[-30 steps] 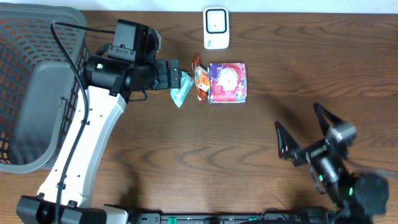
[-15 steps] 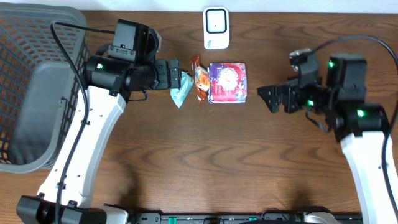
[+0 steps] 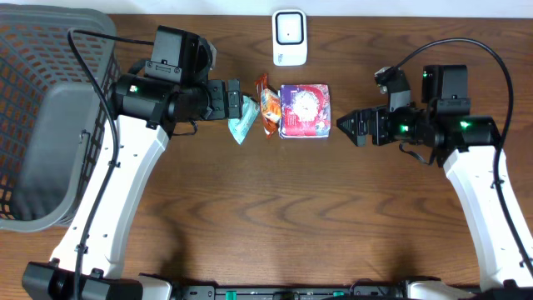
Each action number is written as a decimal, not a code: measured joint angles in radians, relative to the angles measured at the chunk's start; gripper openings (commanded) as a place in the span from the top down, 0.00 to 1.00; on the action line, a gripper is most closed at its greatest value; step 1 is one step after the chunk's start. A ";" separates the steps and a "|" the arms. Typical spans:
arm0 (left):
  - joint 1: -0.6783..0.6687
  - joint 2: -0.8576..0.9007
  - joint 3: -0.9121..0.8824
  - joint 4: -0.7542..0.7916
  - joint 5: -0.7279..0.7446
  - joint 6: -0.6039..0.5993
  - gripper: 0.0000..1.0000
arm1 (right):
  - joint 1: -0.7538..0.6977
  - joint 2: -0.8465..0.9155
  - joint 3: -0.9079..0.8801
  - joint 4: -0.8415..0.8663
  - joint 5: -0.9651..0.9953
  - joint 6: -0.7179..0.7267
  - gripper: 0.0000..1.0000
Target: Scan the item barcode
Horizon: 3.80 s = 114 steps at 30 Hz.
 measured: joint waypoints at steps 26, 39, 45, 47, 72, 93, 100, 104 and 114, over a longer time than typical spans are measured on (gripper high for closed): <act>0.000 0.000 0.000 0.000 0.000 0.000 0.02 | 0.014 0.450 0.014 0.478 -0.033 0.309 0.11; 0.000 0.000 0.000 0.000 0.000 0.000 0.02 | 0.064 0.632 0.014 0.510 -0.130 0.331 0.84; 0.000 0.000 0.000 0.000 0.000 0.000 0.02 | 0.073 0.630 0.024 0.494 -0.142 0.337 0.99; 0.000 0.000 0.000 0.000 0.000 0.000 0.02 | 0.073 0.618 0.027 0.453 -0.119 0.337 0.99; 0.000 0.000 0.000 0.000 0.000 0.000 0.02 | 0.103 0.212 0.060 -0.197 1.259 0.588 0.99; 0.000 0.000 0.000 0.000 0.000 0.000 0.02 | 0.348 0.421 0.078 0.025 1.039 0.568 0.21; 0.000 0.000 0.000 0.001 0.000 0.000 0.02 | 0.358 0.423 0.329 -0.086 0.896 0.423 0.12; 0.000 0.000 0.000 0.000 0.000 0.000 0.02 | 0.284 0.423 0.433 -0.161 0.858 0.336 0.01; 0.000 0.000 0.000 0.000 0.000 0.000 0.02 | -0.195 0.429 0.426 -0.270 0.333 -0.075 0.01</act>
